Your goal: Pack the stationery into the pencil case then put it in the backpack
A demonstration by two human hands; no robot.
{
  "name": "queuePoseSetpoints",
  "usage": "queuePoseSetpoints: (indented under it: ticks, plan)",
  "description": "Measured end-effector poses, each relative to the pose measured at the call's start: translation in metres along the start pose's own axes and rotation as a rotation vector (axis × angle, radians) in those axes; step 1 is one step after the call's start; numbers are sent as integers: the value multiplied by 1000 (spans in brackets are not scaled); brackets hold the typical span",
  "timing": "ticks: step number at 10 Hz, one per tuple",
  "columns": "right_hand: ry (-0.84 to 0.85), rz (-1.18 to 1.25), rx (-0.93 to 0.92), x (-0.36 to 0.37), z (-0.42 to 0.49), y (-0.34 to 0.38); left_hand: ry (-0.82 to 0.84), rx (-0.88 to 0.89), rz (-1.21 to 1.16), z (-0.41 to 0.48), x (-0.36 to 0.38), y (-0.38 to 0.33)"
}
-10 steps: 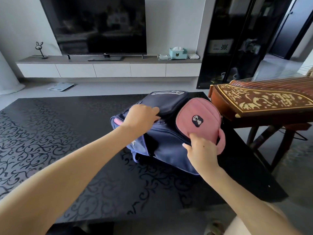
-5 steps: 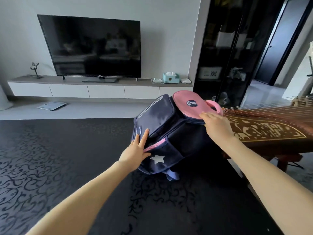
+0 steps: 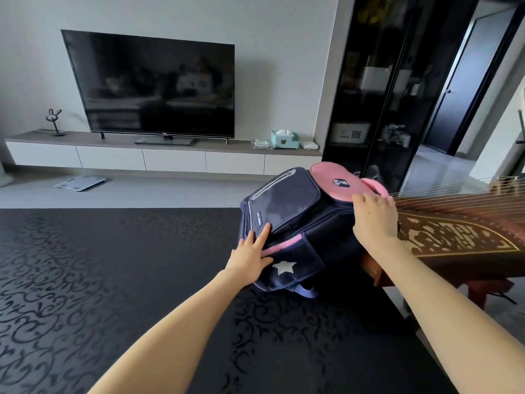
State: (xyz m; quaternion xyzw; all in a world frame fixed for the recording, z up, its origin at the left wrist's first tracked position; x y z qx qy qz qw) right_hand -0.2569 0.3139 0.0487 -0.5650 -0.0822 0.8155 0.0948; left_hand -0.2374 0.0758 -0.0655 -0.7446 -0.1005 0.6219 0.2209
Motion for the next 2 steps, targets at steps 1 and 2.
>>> queuePoseSetpoints:
  ticks: [1, 2]
  plan:
    - [-86, 289, -69, -27, -26, 15, -75, 42, -109, -27, -23, 5]
    - [-276, 735, -144, -64, -71, 21, -345, 9, -349, -72, -57, 20]
Point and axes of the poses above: each hand's wrist, its own z-axis towards the middle knuckle, its own x-axis out of the palm, y = z × x, the point moved 3 cm from there along z, towards the middle knuckle, and after that the axes turned 11 degrees about y, right-handed, at the moved point
